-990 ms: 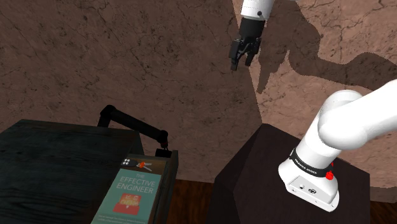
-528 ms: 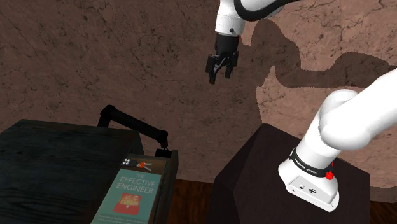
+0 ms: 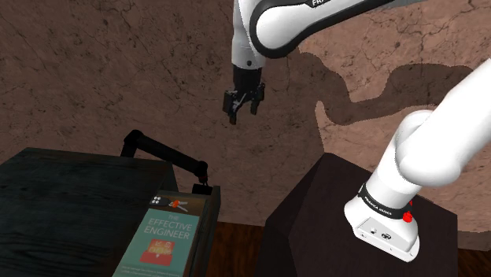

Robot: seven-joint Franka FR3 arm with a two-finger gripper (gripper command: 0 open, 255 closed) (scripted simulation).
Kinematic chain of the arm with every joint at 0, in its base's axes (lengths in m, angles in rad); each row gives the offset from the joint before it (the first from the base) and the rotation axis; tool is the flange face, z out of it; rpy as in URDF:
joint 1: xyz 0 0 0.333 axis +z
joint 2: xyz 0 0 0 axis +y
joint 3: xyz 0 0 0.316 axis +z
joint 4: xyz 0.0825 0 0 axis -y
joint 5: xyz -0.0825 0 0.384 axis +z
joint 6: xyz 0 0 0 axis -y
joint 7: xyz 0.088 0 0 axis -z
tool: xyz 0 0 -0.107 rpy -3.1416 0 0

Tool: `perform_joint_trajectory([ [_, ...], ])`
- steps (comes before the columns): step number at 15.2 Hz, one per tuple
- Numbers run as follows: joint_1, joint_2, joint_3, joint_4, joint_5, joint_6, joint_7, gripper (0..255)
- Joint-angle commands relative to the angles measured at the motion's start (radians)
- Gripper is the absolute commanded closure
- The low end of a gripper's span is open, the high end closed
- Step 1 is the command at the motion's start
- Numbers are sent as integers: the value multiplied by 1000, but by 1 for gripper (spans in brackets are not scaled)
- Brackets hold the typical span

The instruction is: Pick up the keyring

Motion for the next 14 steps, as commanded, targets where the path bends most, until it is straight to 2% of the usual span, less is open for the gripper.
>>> perform_joint_trajectory([
  [1, 6, 78, 23, 36, -15, 41, 28, 0],
  [8, 49, 330, 89, 187, -102, 126, 155, 0],
  [14, 116, 556, 105, 364, -202, 153, 260, 0],
])
